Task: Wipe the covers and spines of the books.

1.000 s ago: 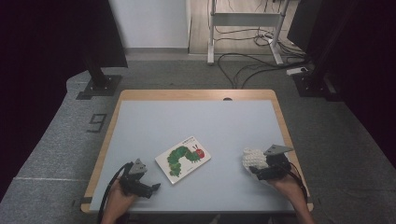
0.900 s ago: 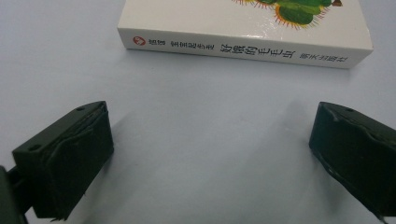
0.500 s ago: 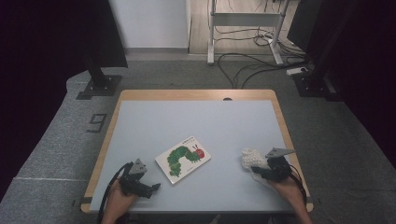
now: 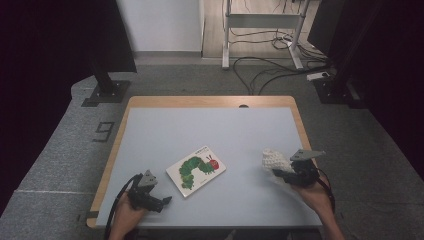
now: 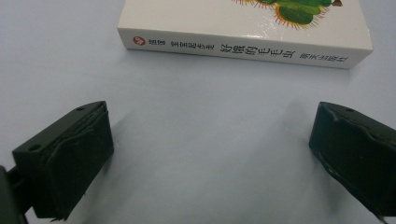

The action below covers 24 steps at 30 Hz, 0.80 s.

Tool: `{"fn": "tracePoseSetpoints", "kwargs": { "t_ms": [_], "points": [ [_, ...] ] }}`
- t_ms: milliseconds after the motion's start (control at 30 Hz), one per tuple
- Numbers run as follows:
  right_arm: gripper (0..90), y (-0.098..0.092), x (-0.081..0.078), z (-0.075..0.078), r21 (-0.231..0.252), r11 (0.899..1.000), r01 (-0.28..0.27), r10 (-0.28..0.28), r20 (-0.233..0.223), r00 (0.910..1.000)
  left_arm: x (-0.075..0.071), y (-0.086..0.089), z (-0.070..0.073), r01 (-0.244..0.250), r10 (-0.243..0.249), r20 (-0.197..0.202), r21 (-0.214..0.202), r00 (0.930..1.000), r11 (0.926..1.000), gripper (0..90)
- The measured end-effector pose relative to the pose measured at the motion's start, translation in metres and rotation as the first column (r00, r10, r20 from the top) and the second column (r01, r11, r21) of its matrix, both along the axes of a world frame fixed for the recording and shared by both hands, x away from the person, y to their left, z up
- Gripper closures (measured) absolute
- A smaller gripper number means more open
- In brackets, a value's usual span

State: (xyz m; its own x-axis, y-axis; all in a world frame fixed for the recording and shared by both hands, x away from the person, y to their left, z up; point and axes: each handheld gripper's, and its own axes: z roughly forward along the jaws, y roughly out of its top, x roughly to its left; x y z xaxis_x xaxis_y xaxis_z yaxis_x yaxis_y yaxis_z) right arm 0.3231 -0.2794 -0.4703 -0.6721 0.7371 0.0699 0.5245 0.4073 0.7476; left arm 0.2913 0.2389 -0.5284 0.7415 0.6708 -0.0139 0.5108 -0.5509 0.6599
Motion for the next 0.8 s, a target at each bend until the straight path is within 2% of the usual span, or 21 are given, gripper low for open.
{"fn": "tracePoseSetpoints", "kwargs": {
  "t_ms": [167,433,800],
  "points": [
    [64.3,0.005,0.003,0.008,-0.01,1.0,-0.011,0.011,0.021,0.9997,0.0,0.0,0.0,0.0,0.0,0.0,0.0,1.0,1.0,0.0],
    [64.0,0.012,0.006,0.009,-0.01,0.999,-0.033,0.033,0.018,0.9993,0.0,0.0,0.0,-0.001,0.001,0.001,0.0,1.0,1.0,0.0],
    [63.8,0.039,0.015,0.015,-0.011,0.996,-0.091,0.091,0.031,0.9954,0.0,0.0,0.0,-0.001,0.001,0.001,0.0,1.0,1.0,0.0]
  ]
}}
